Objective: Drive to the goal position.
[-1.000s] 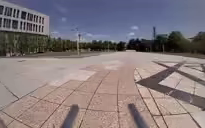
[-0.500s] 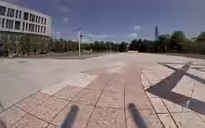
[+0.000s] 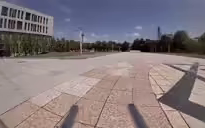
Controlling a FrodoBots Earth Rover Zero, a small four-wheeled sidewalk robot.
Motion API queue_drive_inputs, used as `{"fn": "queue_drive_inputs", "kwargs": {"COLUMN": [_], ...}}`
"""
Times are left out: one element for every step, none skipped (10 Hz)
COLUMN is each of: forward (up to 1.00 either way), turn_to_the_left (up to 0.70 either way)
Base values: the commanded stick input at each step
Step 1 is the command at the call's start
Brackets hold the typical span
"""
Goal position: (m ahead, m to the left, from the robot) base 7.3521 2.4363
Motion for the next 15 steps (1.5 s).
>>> {"fn": "queue_drive_inputs", "kwargs": {"forward": [0.7,0.7,0.7,0.7,0.7,0.7,0.7,0.7,0.7,0.7,0.7,0.7,0.7,0.7,0.7], "turn_to_the_left": [0.0,0.0,0.0,0.0,0.0,0.0,0.0,0.0,0.0,0.0,0.0,0.0,0.0,0.0,0.0]}}
